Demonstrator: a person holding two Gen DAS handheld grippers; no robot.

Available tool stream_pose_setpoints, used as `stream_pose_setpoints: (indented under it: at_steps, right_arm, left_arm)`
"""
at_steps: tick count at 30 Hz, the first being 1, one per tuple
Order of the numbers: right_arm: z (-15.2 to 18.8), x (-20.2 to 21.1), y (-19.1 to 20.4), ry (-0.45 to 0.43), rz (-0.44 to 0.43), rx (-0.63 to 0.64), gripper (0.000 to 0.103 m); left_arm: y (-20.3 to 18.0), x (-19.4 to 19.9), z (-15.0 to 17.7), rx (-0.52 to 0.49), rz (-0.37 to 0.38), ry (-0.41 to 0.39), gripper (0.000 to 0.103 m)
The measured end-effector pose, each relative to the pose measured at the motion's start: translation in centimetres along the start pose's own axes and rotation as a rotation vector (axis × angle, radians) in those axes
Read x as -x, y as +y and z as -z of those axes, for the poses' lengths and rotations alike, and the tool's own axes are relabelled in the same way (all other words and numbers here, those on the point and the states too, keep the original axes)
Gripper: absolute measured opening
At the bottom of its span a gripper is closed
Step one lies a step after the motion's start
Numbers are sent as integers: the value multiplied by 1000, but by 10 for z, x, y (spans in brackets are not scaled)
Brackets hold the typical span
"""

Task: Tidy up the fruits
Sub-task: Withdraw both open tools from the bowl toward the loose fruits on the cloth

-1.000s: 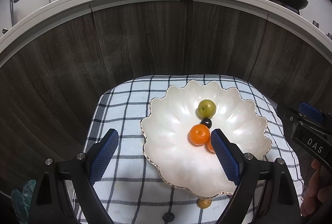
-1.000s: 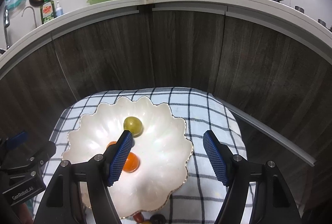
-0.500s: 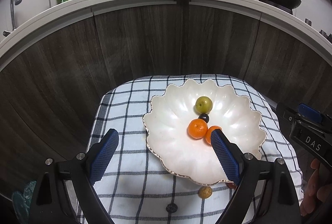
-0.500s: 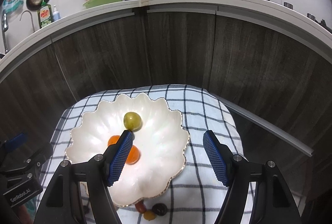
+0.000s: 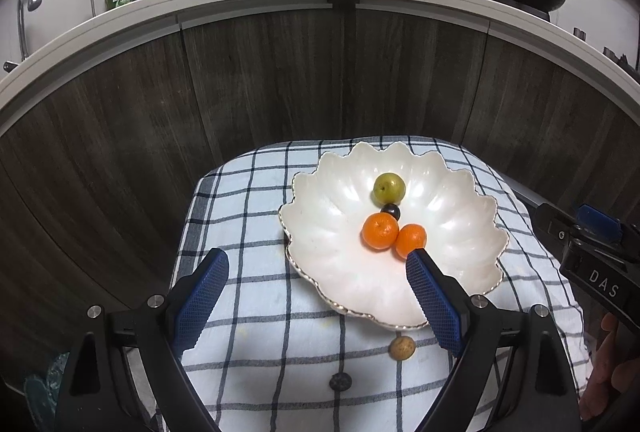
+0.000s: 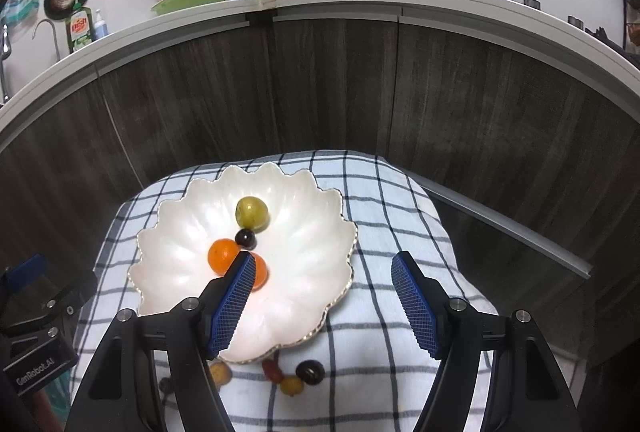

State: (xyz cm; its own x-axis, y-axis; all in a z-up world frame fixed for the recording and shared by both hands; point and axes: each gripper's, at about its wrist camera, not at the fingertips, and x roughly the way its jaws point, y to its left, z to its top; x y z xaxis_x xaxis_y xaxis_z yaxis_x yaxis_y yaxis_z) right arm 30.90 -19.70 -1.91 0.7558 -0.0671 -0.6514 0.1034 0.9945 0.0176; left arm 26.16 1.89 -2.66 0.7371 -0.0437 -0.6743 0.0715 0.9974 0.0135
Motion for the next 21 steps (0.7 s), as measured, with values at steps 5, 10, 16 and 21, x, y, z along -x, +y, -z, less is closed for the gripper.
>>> stream_pose_setpoints:
  at_steps: [5,10,16,21]
  right_arm:
    - [10,7,3,-3,7,-2,71]
    - [24,10,4,3,18,-4,71]
    - [42,14,8,8,30,-4,71]
    - [55,14,11,13,36,-5,71]
  left_arm:
    - [3,3,11,-7,13,0,91]
    - [4,5,21,-23,24,-3,91]
    - [5,4,37,-37,36,1,91]
    - [7,2,49,-47,42,6,90]
